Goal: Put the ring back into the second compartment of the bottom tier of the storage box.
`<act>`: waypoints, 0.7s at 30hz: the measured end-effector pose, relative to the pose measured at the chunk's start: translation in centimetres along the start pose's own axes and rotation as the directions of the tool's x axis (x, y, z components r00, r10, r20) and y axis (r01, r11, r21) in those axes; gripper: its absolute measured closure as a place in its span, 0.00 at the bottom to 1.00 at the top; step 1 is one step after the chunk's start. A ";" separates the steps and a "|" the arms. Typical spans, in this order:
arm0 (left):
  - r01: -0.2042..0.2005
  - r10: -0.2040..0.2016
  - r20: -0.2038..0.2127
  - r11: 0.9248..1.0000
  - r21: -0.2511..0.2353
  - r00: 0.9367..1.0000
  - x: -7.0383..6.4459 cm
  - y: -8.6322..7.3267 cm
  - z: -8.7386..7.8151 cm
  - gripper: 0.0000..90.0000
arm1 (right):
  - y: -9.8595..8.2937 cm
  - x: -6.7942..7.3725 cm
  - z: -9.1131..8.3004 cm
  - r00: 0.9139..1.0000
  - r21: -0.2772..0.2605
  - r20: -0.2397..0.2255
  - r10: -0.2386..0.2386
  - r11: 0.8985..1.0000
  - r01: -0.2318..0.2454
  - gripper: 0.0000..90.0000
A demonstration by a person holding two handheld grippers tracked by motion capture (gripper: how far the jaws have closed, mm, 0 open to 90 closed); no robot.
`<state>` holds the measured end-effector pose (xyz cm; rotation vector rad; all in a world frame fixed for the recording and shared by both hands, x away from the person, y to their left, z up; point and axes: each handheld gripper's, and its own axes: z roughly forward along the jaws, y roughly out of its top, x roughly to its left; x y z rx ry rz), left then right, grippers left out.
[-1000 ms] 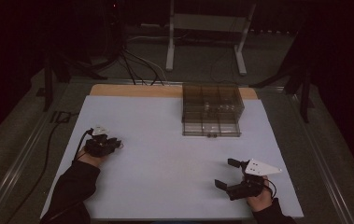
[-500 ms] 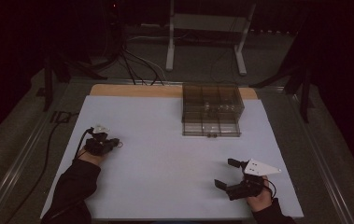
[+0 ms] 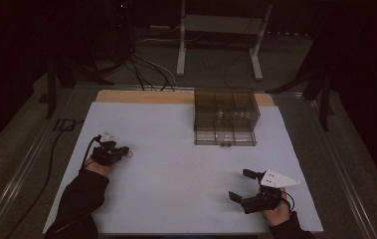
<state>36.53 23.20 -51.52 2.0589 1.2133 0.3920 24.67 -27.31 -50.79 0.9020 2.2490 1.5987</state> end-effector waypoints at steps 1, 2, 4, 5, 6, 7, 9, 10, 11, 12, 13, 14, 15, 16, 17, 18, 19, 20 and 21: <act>0.002 -0.002 0.000 1.000 -0.004 1.000 -0.1 0.0 -0.1 1.00 | 0.0 0.0 0.0 1.000 0.001 0.000 0.001 1.000 -0.001 0.00; 0.005 -0.005 0.006 1.000 -0.005 1.000 -0.1 0.1 -0.1 1.00 | 0.0 0.0 0.0 1.000 -0.001 0.000 0.005 1.000 -0.005 0.00; -0.001 0.001 0.009 1.000 -0.004 1.000 -0.2 0.1 0.0 1.00 | 0.0 0.0 -0.1 1.000 -0.004 0.002 0.007 1.000 -0.007 0.00; -0.002 0.002 0.014 1.000 -0.003 1.000 -0.3 0.1 0.0 1.00 | 0.0 0.0 -0.1 1.000 -0.005 0.004 0.005 1.000 -0.005 0.00; -0.003 0.003 0.012 1.000 -0.003 1.000 -0.3 0.2 -0.1 1.00 | 0.0 0.0 0.0 1.000 0.003 0.002 0.002 1.000 -0.002 0.00; -0.003 0.004 0.014 1.000 -0.004 1.000 -0.3 0.2 -0.1 1.00 | 0.0 0.0 0.0 1.000 0.004 0.004 0.002 1.000 -0.002 0.00; -0.012 0.012 0.011 1.000 -0.004 1.000 -0.5 0.3 -0.2 1.00 | 0.0 0.0 0.0 1.000 -0.002 0.002 0.006 1.000 -0.006 0.00; -0.012 0.012 0.011 1.000 -0.004 1.000 -0.5 0.3 -0.2 1.00 | 0.0 0.0 0.0 1.000 -0.002 0.002 0.006 1.000 -0.006 0.00; -0.016 0.016 0.016 1.000 -0.009 1.000 -0.6 0.5 -0.4 1.00 | 0.0 0.0 0.0 1.000 0.002 0.003 0.003 1.000 -0.003 0.00; -0.016 0.016 0.016 1.000 -0.009 1.000 -0.6 0.5 -0.4 1.00 | 0.0 0.0 0.0 1.000 0.002 0.003 0.003 1.000 -0.003 0.00; -0.016 0.016 0.019 1.000 -0.012 1.000 -0.7 0.5 -0.5 1.00 | 0.0 0.0 -0.1 1.000 -0.001 0.004 0.009 1.000 -0.009 0.00; -0.016 0.016 0.019 1.000 -0.012 1.000 -0.7 0.5 -0.5 1.00 | 0.0 0.0 -0.1 1.000 -0.003 0.004 0.010 1.000 -0.010 0.00; -0.026 0.026 0.019 1.000 -0.007 0.999 -0.9 0.6 -0.4 1.00 | 0.0 0.0 -0.1 1.000 -0.004 0.007 0.009 1.000 -0.009 0.00; -0.026 0.026 0.019 1.000 -0.007 0.999 -0.9 0.6 -0.4 1.00 | 0.0 0.0 -0.1 1.000 -0.004 0.007 0.009 1.000 -0.009 0.00; -0.030 0.031 0.014 0.999 -0.013 0.999 -0.9 0.7 -0.6 1.00 | -0.1 0.0 0.0 1.000 0.004 0.003 0.004 1.000 -0.004 0.00; -0.035 0.035 0.017 0.999 -0.010 0.999 -1.0 0.7 -0.6 1.00 | -0.1 0.0 0.0 1.000 0.004 0.004 0.004 1.000 -0.004 0.00; -0.039 0.040 0.017 0.999 -0.008 0.999 -1.1 0.8 -0.6 1.00 | 0.0 0.0 0.0 1.000 0.002 0.005 0.008 1.000 -0.008 0.00; -0.042 0.042 0.020 0.999 -0.007 0.999 -1.1 0.8 -0.6 1.00 | 0.0 0.0 0.0 1.000 -0.001 0.005 0.009 1.000 -0.009 0.00; -0.049 0.049 0.022 0.999 -0.005 0.999 -1.2 0.9 -0.7 1.00 | 0.0 0.0 0.0 1.000 -0.002 0.005 0.009 1.000 -0.009 0.00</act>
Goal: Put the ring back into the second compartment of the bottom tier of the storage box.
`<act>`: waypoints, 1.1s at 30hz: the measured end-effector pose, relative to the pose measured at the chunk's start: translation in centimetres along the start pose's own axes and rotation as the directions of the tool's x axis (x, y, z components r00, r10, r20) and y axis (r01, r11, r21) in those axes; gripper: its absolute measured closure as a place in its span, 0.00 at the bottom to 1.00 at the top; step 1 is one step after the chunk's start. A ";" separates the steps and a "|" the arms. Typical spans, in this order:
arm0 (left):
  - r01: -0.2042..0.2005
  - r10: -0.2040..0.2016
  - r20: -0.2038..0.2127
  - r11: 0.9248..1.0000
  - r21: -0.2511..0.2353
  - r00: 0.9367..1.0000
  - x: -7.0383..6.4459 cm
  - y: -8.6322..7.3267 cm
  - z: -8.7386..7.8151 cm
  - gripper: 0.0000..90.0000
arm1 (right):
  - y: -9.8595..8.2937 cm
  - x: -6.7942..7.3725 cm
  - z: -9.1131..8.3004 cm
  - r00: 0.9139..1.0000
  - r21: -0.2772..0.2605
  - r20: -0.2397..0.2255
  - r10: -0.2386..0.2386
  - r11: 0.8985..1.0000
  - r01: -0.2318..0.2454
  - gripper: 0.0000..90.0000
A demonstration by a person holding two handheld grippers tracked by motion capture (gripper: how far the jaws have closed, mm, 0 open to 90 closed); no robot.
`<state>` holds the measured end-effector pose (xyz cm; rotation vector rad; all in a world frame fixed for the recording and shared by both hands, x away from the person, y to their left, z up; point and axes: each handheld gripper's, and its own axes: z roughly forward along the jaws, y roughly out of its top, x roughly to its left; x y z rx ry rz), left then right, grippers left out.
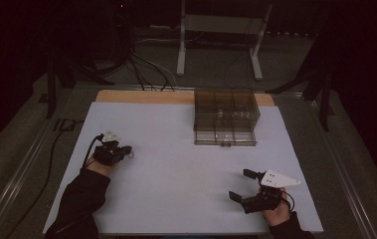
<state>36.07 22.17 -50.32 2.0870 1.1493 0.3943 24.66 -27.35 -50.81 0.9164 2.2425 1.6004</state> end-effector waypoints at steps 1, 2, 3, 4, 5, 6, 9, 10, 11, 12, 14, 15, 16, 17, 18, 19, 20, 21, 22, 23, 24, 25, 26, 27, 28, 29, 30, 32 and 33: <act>-0.002 0.002 0.002 1.000 0.000 1.000 -0.1 0.1 0.0 1.00 | 0.0 0.0 0.0 1.000 0.003 -0.002 -0.001 1.000 0.001 0.00; -0.003 0.003 0.001 1.000 -0.004 1.000 -0.1 0.2 -0.1 1.00 | 0.0 0.0 0.0 1.000 0.007 -0.001 -0.004 1.000 0.004 0.00; -0.003 0.003 0.005 1.000 -0.007 1.000 -0.2 0.2 -0.2 1.00 | 0.0 0.0 0.0 1.000 0.007 -0.001 -0.002 1.000 0.002 0.00; -0.004 0.004 0.006 1.000 -0.011 1.000 -0.2 0.3 -0.2 1.00 | 0.0 0.0 0.0 1.000 0.003 -0.001 0.001 1.000 -0.001 0.00; -0.007 0.007 0.009 1.000 -0.012 1.000 -0.3 0.4 -0.3 1.00 | 0.0 0.0 0.0 1.000 0.001 0.001 0.000 1.000 0.000 0.00; -0.008 0.008 0.009 1.000 -0.016 1.000 -0.4 0.5 -0.3 1.00 | 0.0 0.0 0.0 1.000 0.001 0.001 0.001 1.000 -0.001 0.00; -0.004 0.005 0.014 1.000 -0.025 1.000 -0.5 0.7 -0.4 1.00 | 0.0 0.0 0.0 1.000 0.006 0.001 -0.002 1.000 0.002 0.00; -0.005 0.005 0.019 1.000 -0.025 1.000 -0.5 0.8 -0.4 1.00 | 0.0 0.0 0.0 1.000 0.002 0.000 0.002 1.000 -0.002 0.00; -0.011 0.011 0.021 1.000 -0.025 1.000 -0.6 0.9 -0.4 1.00 | 0.0 0.1 0.0 1.000 -0.001 0.001 0.001 1.000 -0.001 0.00; -0.017 0.018 0.023 1.000 -0.024 1.000 -0.7 1.0 -0.3 1.00 | 0.0 0.0 0.0 1.000 0.000 -0.001 -0.001 1.000 0.001 0.00; -0.022 0.022 0.026 1.000 -0.023 0.999 -0.8 1.1 -0.2 1.00 | -0.1 0.0 0.0 1.000 0.009 -0.001 -0.001 1.000 0.001 0.00; -0.022 0.023 0.028 0.999 -0.025 0.999 -0.9 1.2 -0.2 1.00 | -0.1 0.0 0.0 1.000 0.005 -0.002 0.001 1.000 -0.001 0.00; -0.022 0.022 0.030 0.999 -0.026 0.999 -1.0 1.2 -0.2 1.00 | 0.0 0.0 0.0 1.000 0.001 -0.002 0.003 1.000 -0.003 0.00; -0.021 0.022 0.033 0.999 -0.027 0.999 -1.1 1.3 -0.1 1.00 | 0.0 0.1 0.0 1.000 -0.001 0.000 0.000 1.000 0.000 0.00; -0.027 0.027 0.035 0.999 -0.025 0.999 -1.1 1.4 -0.1 1.00 | -0.1 0.1 0.0 1.000 0.003 -0.002 -0.002 1.000 0.002 0.00; -0.027 0.027 0.035 0.999 -0.025 0.999 -1.1 1.4 -0.1 1.00 | -0.1 0.1 0.0 1.000 0.003 -0.002 -0.002 1.000 0.002 0.00; -0.030 0.031 0.038 0.999 -0.027 0.999 -1.3 1.5 0.0 1.00 | -0.1 0.1 0.0 1.000 0.008 -0.003 -0.002 1.000 0.002 0.00; -0.031 0.032 0.044 0.999 -0.028 0.999 -1.3 1.6 0.0 1.00 | -0.1 0.0 0.0 1.000 0.006 -0.002 -0.002 1.000 0.002 0.00; -0.031 0.032 0.049 0.999 -0.032 0.998 -1.4 1.6 0.0 1.00 | 0.0 0.1 0.0 1.000 0.004 -0.003 0.000 1.000 0.000 0.00; -0.031 0.033 0.050 0.999 -0.034 0.998 -1.5 1.7 0.0 1.00 | -0.1 0.1 0.0 1.000 0.001 -0.004 0.000 1.000 0.000 0.00; -0.031 0.033 0.055 0.999 -0.034 0.998 -1.6 1.8 0.1 1.00 | -0.1 0.1 0.0 1.000 0.004 -0.008 -0.001 1.000 0.001 0.00; -0.031 0.033 0.055 0.999 -0.034 0.998 -1.6 1.8 0.1 1.00 | -0.1 0.1 0.0 1.000 0.004 -0.008 -0.001 1.000 0.001 0.00; -0.036 0.037 0.053 0.999 -0.035 0.998 -1.7 1.8 0.1 1.00 | -0.1 0.1 0.0 1.000 0.008 -0.009 -0.006 1.000 0.006 0.00; -0.033 0.035 0.055 0.999 -0.035 0.998 -1.7 1.9 0.1 1.00 | -0.1 0.1 0.0 1.000 0.007 -0.010 -0.006 1.000 0.006 0.00; -0.035 0.037 0.058 0.999 -0.033 0.998 -1.8 1.9 0.1 1.00 | -0.1 0.1 0.0 1.000 0.005 -0.009 -0.003 1.000 0.003 0.00; -0.044 0.045 0.056 0.999 -0.032 0.997 -1.9 1.9 0.1 1.00 | -0.1 0.2 0.0 1.000 0.003 -0.008 -0.006 1.000 0.006 0.00; -0.044 0.046 0.058 0.999 -0.032 0.997 -2.0 1.9 0.2 1.00 | -0.1 0.2 0.0 1.000 0.004 -0.009 -0.009 1.000 0.009 0.00; -0.051 0.052 0.061 0.998 -0.026 0.997 -2.2 2.0 0.3 1.00 | -0.1 0.2 0.1 1.000 0.011 -0.007 -0.017 1.000 0.017 0.00; -0.052 0.053 0.062 0.998 -0.025 0.997 -2.2 2.0 0.3 1.00 | -0.1 0.2 0.0 1.000 0.009 -0.008 -0.014 1.000 0.014 0.00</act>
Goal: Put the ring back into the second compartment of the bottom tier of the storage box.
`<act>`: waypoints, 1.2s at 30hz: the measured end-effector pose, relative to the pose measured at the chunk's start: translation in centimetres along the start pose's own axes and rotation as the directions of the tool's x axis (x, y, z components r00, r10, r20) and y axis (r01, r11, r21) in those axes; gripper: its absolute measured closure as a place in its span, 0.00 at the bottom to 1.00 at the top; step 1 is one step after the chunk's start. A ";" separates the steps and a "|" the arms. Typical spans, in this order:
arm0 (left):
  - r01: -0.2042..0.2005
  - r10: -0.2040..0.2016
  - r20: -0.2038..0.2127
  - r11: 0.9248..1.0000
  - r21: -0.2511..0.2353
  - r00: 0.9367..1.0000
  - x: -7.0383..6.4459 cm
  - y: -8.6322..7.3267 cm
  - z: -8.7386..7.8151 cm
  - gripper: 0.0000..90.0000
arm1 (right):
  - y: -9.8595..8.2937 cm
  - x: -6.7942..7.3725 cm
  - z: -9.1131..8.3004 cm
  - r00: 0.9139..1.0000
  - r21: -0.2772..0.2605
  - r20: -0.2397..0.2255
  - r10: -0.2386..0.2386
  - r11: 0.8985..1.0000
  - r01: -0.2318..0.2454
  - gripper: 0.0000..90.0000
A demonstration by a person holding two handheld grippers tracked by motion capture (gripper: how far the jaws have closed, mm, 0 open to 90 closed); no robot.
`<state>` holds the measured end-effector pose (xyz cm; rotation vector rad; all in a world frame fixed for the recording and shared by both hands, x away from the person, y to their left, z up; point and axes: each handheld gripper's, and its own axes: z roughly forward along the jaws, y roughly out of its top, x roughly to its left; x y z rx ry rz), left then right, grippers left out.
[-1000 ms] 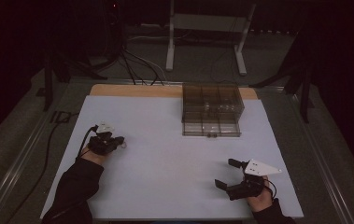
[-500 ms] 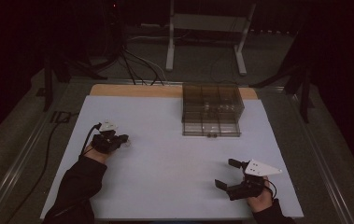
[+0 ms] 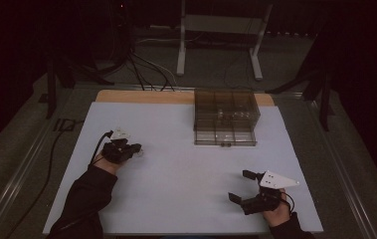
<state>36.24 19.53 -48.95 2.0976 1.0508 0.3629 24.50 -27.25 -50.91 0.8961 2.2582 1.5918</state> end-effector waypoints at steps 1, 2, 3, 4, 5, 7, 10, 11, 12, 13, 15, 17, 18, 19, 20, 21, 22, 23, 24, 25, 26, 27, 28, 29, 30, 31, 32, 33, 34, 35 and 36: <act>0.005 -0.005 0.008 1.000 -0.003 1.000 0.0 0.0 0.1 1.00 | 0.0 0.0 0.0 1.000 -0.003 0.000 0.001 1.000 -0.001 0.00; 0.007 -0.007 0.009 1.000 -0.002 1.000 -0.1 0.0 0.1 1.00 | 0.0 0.0 0.0 1.000 -0.008 0.000 0.003 1.000 -0.003 0.00; 0.001 -0.001 0.007 1.000 0.001 1.000 -0.1 0.1 0.2 1.00 | 0.0 0.0 0.0 1.000 -0.006 -0.001 0.004 1.000 -0.004 0.00; -0.001 0.001 0.010 1.000 0.002 1.000 -0.2 0.2 0.3 1.00 | 0.0 0.0 0.0 1.000 -0.003 0.000 0.003 1.000 -0.003 0.00; -0.001 0.001 0.009 1.000 0.004 1.000 -0.2 0.2 0.3 1.00 | 0.0 -0.1 -0.1 1.000 -0.003 0.001 0.004 1.000 -0.004 0.00; -0.009 0.009 0.007 1.000 0.005 1.000 -0.4 0.4 0.4 1.00 | 0.0 -0.1 -0.1 1.000 -0.010 0.002 0.008 1.000 -0.008 0.00; -0.016 0.016 0.011 1.000 0.007 1.000 -0.5 0.5 0.5 1.00 | 0.0 -0.1 -0.1 1.000 -0.008 0.002 0.008 1.000 -0.008 0.00; -0.015 0.014 0.013 1.000 0.011 1.000 -0.7 0.8 0.7 1.00 | 0.0 -0.1 -0.2 1.000 -0.010 0.001 0.010 1.000 -0.010 0.00; -0.015 0.014 0.013 1.000 0.011 1.000 -0.7 0.8 0.7 1.00 | 0.0 -0.1 -0.2 1.000 -0.010 0.001 0.010 1.000 -0.010 0.00; -0.020 0.020 0.015 1.000 0.011 1.000 -0.8 0.9 0.7 1.00 | 0.0 -0.1 -0.2 1.000 -0.012 0.002 0.010 1.000 -0.010 0.00; -0.033 0.033 0.019 0.999 0.012 0.999 -1.1 1.2 0.9 1.00 | 0.0 -0.1 -0.2 1.000 -0.005 0.004 0.009 1.000 -0.009 0.00; -0.037 0.037 0.025 0.999 0.012 0.999 -1.3 1.5 1.0 1.00 | 0.0 -0.1 -0.2 1.000 -0.009 0.003 0.008 1.000 -0.008 0.00; -0.041 0.040 0.029 0.999 0.010 0.999 -1.4 1.6 1.1 1.00 | 0.0 -0.1 -0.2 1.000 -0.012 0.003 0.009 1.000 -0.009 0.00; -0.040 0.040 0.031 0.999 0.007 0.999 -1.5 1.7 1.1 1.00 | 0.0 -0.1 -0.2 1.000 -0.012 0.000 0.010 1.000 -0.010 0.00; -0.041 0.040 0.036 0.999 0.007 0.999 -1.5 1.7 1.2 1.00 | 0.0 -0.1 -0.2 1.000 -0.007 -0.002 0.011 1.000 -0.011 0.00; -0.039 0.039 0.036 0.999 0.006 0.999 -1.5 1.8 1.2 1.00 | 0.0 -0.1 -0.2 1.000 -0.005 0.000 0.012 1.000 -0.012 0.00; -0.041 0.041 0.035 0.999 0.007 0.999 -1.6 1.9 1.3 1.00 | 0.0 -0.1 -0.2 1.000 -0.006 0.002 0.012 1.000 -0.012 0.00; -0.044 0.043 0.039 0.999 0.006 0.998 -1.6 2.0 1.3 1.00 | 0.0 -0.1 -0.2 1.000 -0.009 0.001 0.011 1.000 -0.011 0.00; -0.044 0.043 0.039 0.999 0.006 0.998 -1.6 2.0 1.3 1.00 | 0.0 -0.1 -0.2 1.000 -0.011 0.002 0.010 1.000 -0.010 0.00; -0.045 0.045 0.043 0.999 0.003 0.998 -1.8 2.2 1.3 1.00 | 0.0 -0.1 -0.2 1.000 -0.008 0.002 0.008 1.000 -0.008 0.00; -0.047 0.047 0.044 0.999 0.005 0.998 -1.8 2.2 1.4 1.00 | 0.0 -0.1 -0.2 1.000 -0.003 0.001 0.008 1.000 -0.008 0.00; -0.047 0.047 0.046 0.999 0.002 0.998 -1.9 2.3 1.4 1.00 | 0.0 -0.1 -0.2 1.000 -0.002 0.000 0.010 1.000 -0.010 0.00; -0.050 0.049 0.047 0.999 0.001 0.998 -1.9 2.4 1.4 1.00 | 0.0 -0.1 -0.2 1.000 -0.006 0.001 0.009 1.000 -0.009 0.00; -0.049 0.049 0.052 0.999 -0.001 0.997 -2.0 2.5 1.4 1.00 | 0.0 0.0 -0.2 1.000 -0.009 0.002 0.009 1.000 -0.009 0.00; -0.050 0.050 0.057 0.999 -0.003 0.997 -2.1 2.5 1.4 1.00 | 0.0 0.0 -0.2 1.000 -0.010 0.000 0.009 1.000 -0.009 0.00; -0.054 0.054 0.058 0.999 -0.004 0.997 -2.2 2.6 1.5 1.00 | 0.0 0.0 -0.2 1.000 -0.005 -0.001 0.008 1.000 -0.009 0.00; -0.061 0.061 0.059 0.998 -0.002 0.996 -2.2 2.7 1.6 1.00 | 0.0 0.0 -0.2 1.000 -0.001 -0.001 0.007 1.000 -0.007 0.00; -0.064 0.064 0.063 0.998 -0.004 0.996 -2.3 2.7 1.6 1.00 | 0.0 0.0 -0.2 1.000 -0.003 -0.001 0.011 1.000 -0.011 0.00; -0.067 0.067 0.070 0.998 -0.009 0.995 -2.3 2.8 1.6 1.00 | 0.0 -0.1 -0.2 1.000 -0.008 -0.001 0.011 1.000 -0.011 0.00; -0.068 0.069 0.077 0.998 -0.011 0.995 -2.3 2.9 1.7 1.00 | 0.0 0.0 -0.3 1.000 -0.012 0.001 0.011 1.000 -0.011 0.00; -0.068 0.069 0.077 0.998 -0.011 0.995 -2.3 2.9 1.7 1.00 | 0.0 0.0 -0.3 1.000 -0.011 0.001 0.010 1.000 -0.010 0.00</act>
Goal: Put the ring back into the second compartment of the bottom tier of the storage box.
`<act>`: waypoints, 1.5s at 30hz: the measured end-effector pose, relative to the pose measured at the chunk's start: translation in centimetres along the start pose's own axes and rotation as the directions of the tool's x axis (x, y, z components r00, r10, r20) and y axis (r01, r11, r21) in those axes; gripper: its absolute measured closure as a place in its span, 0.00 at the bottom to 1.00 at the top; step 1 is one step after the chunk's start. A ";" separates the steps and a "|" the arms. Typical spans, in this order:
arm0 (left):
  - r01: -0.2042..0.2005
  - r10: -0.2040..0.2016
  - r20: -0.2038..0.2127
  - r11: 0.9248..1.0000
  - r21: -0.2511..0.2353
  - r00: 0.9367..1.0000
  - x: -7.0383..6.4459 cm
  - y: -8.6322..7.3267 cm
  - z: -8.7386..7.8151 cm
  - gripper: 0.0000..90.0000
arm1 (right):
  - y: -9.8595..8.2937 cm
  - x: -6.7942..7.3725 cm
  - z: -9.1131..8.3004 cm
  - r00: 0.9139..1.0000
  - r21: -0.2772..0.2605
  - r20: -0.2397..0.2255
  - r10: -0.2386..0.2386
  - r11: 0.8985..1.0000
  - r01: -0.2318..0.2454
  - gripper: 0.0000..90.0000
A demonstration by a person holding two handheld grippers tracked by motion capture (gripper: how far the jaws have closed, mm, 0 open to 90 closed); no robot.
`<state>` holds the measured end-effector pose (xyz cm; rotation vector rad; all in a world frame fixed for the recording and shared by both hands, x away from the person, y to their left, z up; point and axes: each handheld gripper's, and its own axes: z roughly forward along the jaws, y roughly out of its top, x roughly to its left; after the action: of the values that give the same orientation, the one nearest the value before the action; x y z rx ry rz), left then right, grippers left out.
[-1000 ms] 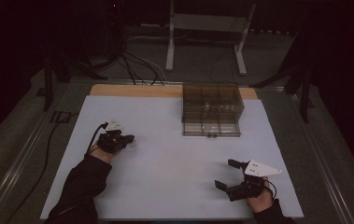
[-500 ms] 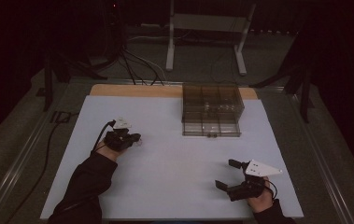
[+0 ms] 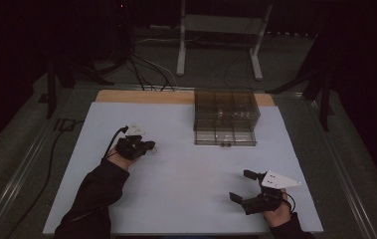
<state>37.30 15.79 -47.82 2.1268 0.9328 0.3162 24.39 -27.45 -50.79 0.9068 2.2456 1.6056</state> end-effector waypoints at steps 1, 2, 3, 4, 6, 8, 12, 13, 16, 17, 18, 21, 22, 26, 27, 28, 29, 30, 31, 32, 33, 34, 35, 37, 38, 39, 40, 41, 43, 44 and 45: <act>-0.002 0.002 0.005 1.000 0.002 1.000 -0.1 0.1 0.1 1.00 | 0.0 0.0 0.0 1.000 0.005 -0.002 -0.001 1.000 0.001 0.00; -0.003 0.003 0.006 1.000 0.002 1.000 -0.1 0.2 0.2 1.00 | -0.1 0.0 0.0 1.000 0.008 -0.001 -0.002 1.000 0.002 0.00; -0.004 0.004 0.007 1.000 0.002 1.000 -0.2 0.3 0.2 1.00 | -0.1 0.0 0.0 1.000 0.008 0.000 0.000 1.000 0.000 0.00; -0.010 0.010 0.011 1.000 0.002 1.000 -0.3 0.4 0.3 1.00 | 0.0 0.0 0.0 1.000 0.004 -0.001 0.000 1.000 0.000 0.00; -0.015 0.015 0.014 1.000 0.000 1.000 -0.5 0.5 0.4 1.00 | 0.0 0.0 0.0 1.000 0.002 -0.003 0.001 1.000 -0.001 0.00; -0.010 0.011 0.017 1.000 -0.003 1.000 -0.6 0.7 0.5 1.00 | -0.1 0.0 0.1 1.000 0.014 -0.004 0.005 1.000 -0.005 0.00; -0.018 0.018 0.023 1.000 -0.006 1.000 -0.9 1.2 0.7 1.00 | -0.1 0.0 0.0 1.000 0.008 -0.006 0.003 1.000 -0.003 0.00; -0.024 0.024 0.025 1.000 -0.005 0.999 -1.0 1.3 0.7 1.00 | -0.1 0.0 0.0 1.000 0.011 -0.006 0.003 1.000 -0.003 0.00; -0.026 0.026 0.031 1.000 -0.012 0.999 -1.3 1.7 0.8 1.00 | 0.0 0.0 0.0 1.000 0.005 -0.006 0.002 1.000 -0.002 0.00; -0.026 0.027 0.034 1.000 -0.012 0.999 -1.3 1.8 0.9 1.00 | 0.0 0.0 0.0 1.000 0.004 -0.005 0.002 1.000 -0.002 0.00; -0.026 0.027 0.034 1.000 -0.012 0.999 -1.3 1.8 0.9 1.00 | 0.0 0.0 0.0 1.000 0.004 -0.005 0.002 1.000 -0.002 0.00; -0.030 0.030 0.040 0.999 -0.013 0.999 -1.6 2.3 1.0 1.00 | 0.0 0.0 0.0 1.000 0.007 -0.005 0.002 1.000 -0.002 0.00; -0.032 0.033 0.044 0.999 -0.014 0.998 -1.6 2.4 1.0 1.00 | 0.0 0.0 0.0 1.000 0.004 -0.004 0.001 1.000 -0.001 0.00; -0.046 0.046 0.048 0.999 -0.007 0.998 -1.9 2.9 1.3 1.00 | -0.1 0.0 0.0 1.000 0.008 -0.006 0.005 1.000 -0.005 0.00; -0.046 0.046 0.048 0.999 -0.007 0.998 -1.9 2.9 1.3 1.00 | -0.1 0.0 0.0 1.000 0.008 -0.006 0.005 1.000 -0.005 0.00; -0.049 0.049 0.050 0.999 -0.008 0.998 -1.9 3.0 1.4 1.00 | 0.0 0.0 -0.1 1.000 0.005 -0.007 0.003 1.000 -0.003 0.00; -0.047 0.048 0.057 0.999 -0.012 0.997 -2.0 3.1 1.4 1.00 | 0.0 0.1 -0.1 1.000 0.002 -0.006 0.002 1.000 -0.002 0.00; -0.044 0.045 0.063 0.999 -0.016 0.997 -2.1 3.2 1.5 1.00 | 0.0 0.1 -0.1 1.000 0.006 -0.008 0.002 1.000 -0.002 0.00; -0.046 0.047 0.063 0.999 -0.016 0.997 -2.2 3.3 1.6 1.00 | -0.1 0.0 -0.1 1.000 0.007 -0.007 0.002 1.000 -0.002 0.00; -0.048 0.049 0.066 0.999 -0.017 0.997 -2.3 3.4 1.6 1.00 | -0.1 0.0 -0.1 1.000 0.007 -0.006 0.003 1.000 -0.003 0.00; -0.047 0.048 0.072 0.999 -0.020 0.996 -2.3 3.5 1.7 1.00 | 0.0 0.0 -0.1 1.000 0.006 -0.005 0.003 1.000 -0.003 0.00; -0.052 0.054 0.071 0.998 -0.020 0.996 -2.5 3.7 1.8 1.00 | 0.0 0.1 -0.1 1.000 0.004 -0.006 0.003 1.000 -0.003 0.00; -0.057 0.058 0.073 0.998 -0.019 0.996 -2.6 3.8 1.9 1.00 | 0.0 0.1 -0.1 1.000 0.004 -0.006 0.002 1.000 -0.002 0.00; -0.062 0.064 0.077 0.998 -0.019 0.995 -2.8 4.1 2.1 1.00 | -0.1 0.1 -0.1 1.000 0.008 -0.005 0.001 1.000 -0.001 0.00; -0.063 0.064 0.079 0.998 -0.021 0.995 -2.9 4.2 2.2 1.00 | -0.1 0.0 -0.1 1.000 0.006 -0.005 0.002 1.000 -0.002 0.00; -0.064 0.066 0.083 0.998 -0.023 0.994 -3.0 4.3 2.3 1.00 | 0.0 0.0 -0.1 1.000 0.004 -0.005 0.004 1.000 -0.004 0.00; -0.068 0.069 0.084 0.997 -0.022 0.994 -3.1 4.5 2.3 1.00 | 0.0 0.1 -0.2 1.000 0.001 -0.004 0.001 1.000 -0.001 0.00; -0.070 0.072 0.087 0.997 -0.024 0.994 -3.2 4.6 2.5 1.00 | 0.0 0.1 -0.2 1.000 0.002 -0.005 0.002 1.000 -0.002 0.00; -0.073 0.075 0.088 0.997 -0.021 0.993 -3.4 4.9 2.8 1.00 | -0.1 0.0 -0.1 1.000 0.007 -0.004 0.001 1.000 -0.001 0.00; -0.076 0.077 0.090 0.997 -0.018 0.993 -3.4 5.0 2.9 1.00 | -0.1 0.0 -0.1 1.000 0.005 -0.005 0.003 1.000 -0.003 0.00; -0.076 0.077 0.095 0.997 -0.019 0.992 -3.6 5.2 3.0 1.00 | 0.0 0.1 -0.2 1.000 0.003 -0.005 0.003 1.000 -0.003 0.00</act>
<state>38.94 9.38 -45.72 2.1475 0.7929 0.2560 24.24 -27.54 -50.76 0.9087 2.2521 1.6078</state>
